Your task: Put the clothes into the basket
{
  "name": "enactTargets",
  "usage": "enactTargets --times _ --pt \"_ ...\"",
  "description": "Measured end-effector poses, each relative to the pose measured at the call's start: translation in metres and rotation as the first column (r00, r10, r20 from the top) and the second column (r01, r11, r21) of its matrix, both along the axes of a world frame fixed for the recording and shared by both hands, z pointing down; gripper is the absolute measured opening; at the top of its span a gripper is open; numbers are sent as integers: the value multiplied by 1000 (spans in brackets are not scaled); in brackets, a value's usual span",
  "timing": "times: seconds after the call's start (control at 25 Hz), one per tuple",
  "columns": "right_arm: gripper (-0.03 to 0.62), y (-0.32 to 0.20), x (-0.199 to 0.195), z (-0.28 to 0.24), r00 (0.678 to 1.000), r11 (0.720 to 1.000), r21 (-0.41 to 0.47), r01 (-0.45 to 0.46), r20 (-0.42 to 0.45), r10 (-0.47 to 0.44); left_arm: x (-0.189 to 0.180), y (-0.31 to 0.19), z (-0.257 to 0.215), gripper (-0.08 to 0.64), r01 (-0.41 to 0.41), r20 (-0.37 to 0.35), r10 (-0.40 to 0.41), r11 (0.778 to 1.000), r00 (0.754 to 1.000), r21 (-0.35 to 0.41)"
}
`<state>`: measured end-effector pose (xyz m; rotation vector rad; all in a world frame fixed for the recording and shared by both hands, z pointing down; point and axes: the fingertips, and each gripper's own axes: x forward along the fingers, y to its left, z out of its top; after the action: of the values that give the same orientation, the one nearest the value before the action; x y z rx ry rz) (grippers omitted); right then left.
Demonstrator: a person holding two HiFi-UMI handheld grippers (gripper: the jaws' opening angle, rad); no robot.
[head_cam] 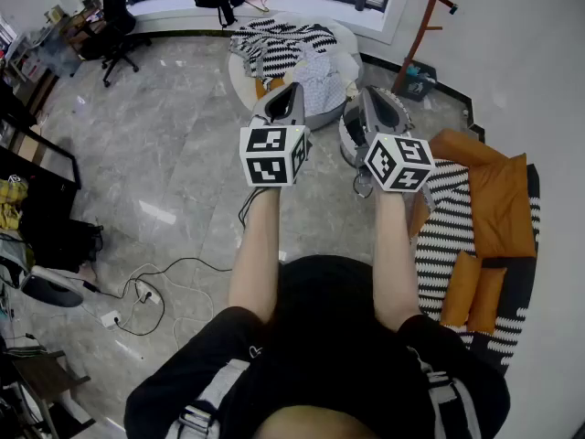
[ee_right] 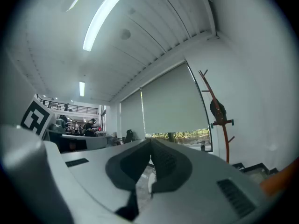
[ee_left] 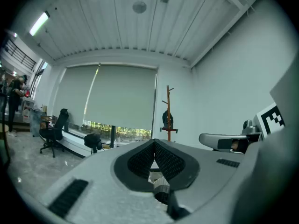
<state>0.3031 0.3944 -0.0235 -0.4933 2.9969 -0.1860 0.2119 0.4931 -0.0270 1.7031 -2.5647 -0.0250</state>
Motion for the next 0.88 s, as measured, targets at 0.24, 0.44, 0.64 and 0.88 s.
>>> enactTargets --times 0.24,0.44,0.64,0.88 --pt "12 7 -2 -1 1000 1000 13 9 0 -9 -16 17 6 3 49 -50 -48 999 998 14" --pt "12 0 -3 -7 999 1000 0 -7 34 7 -25 22 4 3 61 -52 -60 998 997 27" --pt "12 -10 -8 -17 997 1000 8 -7 73 6 -35 17 -4 3 62 -27 -61 997 998 41" --pt "12 -34 -28 -20 989 1000 -2 -30 145 30 -58 2 -14 3 44 49 -46 998 998 46"
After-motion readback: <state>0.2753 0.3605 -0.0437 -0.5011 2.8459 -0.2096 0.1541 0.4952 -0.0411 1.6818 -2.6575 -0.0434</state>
